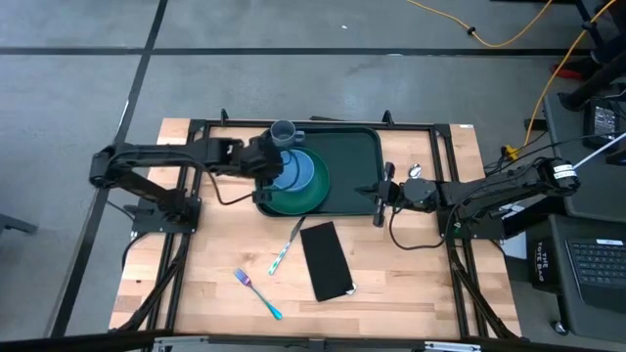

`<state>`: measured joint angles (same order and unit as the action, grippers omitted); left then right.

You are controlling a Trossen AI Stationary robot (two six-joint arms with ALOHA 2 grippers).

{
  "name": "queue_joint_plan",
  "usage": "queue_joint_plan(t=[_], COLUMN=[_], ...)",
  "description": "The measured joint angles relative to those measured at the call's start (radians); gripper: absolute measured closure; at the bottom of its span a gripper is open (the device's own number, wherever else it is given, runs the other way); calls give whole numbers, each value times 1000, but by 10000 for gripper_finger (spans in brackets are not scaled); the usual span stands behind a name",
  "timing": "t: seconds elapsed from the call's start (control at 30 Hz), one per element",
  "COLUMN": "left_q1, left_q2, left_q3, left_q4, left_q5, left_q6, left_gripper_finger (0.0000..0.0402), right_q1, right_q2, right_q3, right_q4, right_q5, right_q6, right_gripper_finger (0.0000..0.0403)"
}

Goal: Set up tray
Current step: Put the napkin on the tray

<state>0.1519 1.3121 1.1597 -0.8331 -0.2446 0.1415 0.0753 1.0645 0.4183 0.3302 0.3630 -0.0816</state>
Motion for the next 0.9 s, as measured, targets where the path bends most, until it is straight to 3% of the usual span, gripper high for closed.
queue_joint_plan(t=[0.33, 0.5, 0.67, 0.9], left_q1=[-29, -35, -75, -132], left_q2=[-246, -382, -512, -631], left_q3=[-475, -569, -643, -772], left_q4=[526, 594, 670, 911], left_q5=[43, 115, 118, 134], left_q6=[5, -25, 3, 103], left_gripper_finger=[300, 300, 300, 300], right_q1=[0, 0, 0, 0], right_q2=[0, 0, 0, 0], right_q3=[0, 0, 0, 0], right_q4=[-9, -4, 0, 0], right_q5=[0, 0, 1, 1], right_q6=[32, 24, 22, 20], right_gripper_finger=[395, 395, 395, 395])
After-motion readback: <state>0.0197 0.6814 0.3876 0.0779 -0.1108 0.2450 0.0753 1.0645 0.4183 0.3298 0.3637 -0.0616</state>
